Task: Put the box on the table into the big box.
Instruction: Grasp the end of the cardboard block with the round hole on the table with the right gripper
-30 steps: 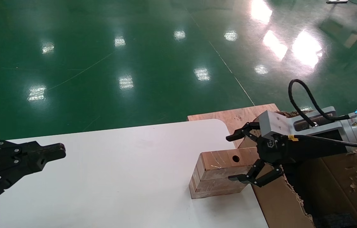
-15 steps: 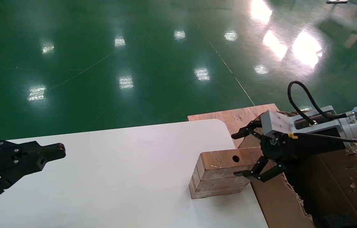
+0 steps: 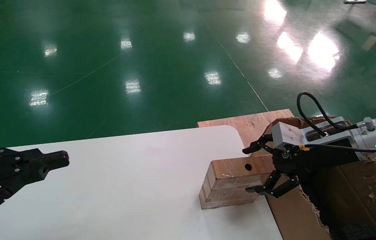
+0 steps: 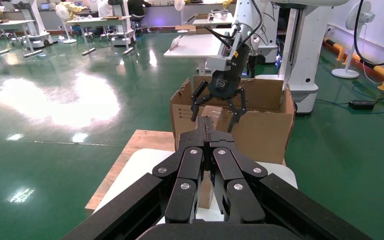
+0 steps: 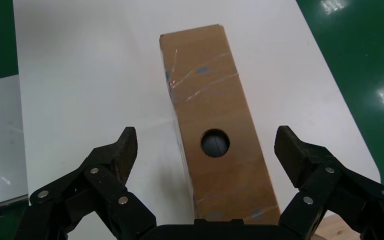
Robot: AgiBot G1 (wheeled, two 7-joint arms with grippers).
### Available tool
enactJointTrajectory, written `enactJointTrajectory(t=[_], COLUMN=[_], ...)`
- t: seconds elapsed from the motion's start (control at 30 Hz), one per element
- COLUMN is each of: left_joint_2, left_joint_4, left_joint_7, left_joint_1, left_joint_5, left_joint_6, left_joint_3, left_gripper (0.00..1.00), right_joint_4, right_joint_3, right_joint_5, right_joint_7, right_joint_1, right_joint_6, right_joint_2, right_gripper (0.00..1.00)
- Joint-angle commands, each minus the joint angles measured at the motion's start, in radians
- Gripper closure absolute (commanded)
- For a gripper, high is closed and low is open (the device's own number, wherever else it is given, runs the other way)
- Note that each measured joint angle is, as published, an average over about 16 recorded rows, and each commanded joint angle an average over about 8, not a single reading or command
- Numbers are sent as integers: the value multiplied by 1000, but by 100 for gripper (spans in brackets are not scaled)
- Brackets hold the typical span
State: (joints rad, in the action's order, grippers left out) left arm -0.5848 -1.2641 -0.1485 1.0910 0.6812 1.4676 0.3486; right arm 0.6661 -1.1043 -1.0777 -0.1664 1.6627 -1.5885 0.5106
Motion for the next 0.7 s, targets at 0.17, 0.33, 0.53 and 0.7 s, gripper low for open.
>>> enactJointTrajectory(t=[0.17,0.33,0.53,0.7], left_joint_2=[0,0,0,0], left_joint_4=[0,0,0,0], left_joint_7=[0,0,0,0], left_joint_1=[0,0,0,0], left_joint_5=[0,0,0,0], left_joint_6=[0,0,0,0], left_joint_3=[0,0,0,0], left_gripper=[53,0,0,0], right_joint_4=[-17,-21,-19,-17], right_joint_3=[-41,-51,-46,-43], right_joint_5=[11,13,13,12], right_joint_7=[-11,-14,-12,-12], right_joint_1=[15,20,19,16], right_joint_6=[2,3,3,3], right_joint_2=[2,3,3,2], right_gripper=[0,22,97,100])
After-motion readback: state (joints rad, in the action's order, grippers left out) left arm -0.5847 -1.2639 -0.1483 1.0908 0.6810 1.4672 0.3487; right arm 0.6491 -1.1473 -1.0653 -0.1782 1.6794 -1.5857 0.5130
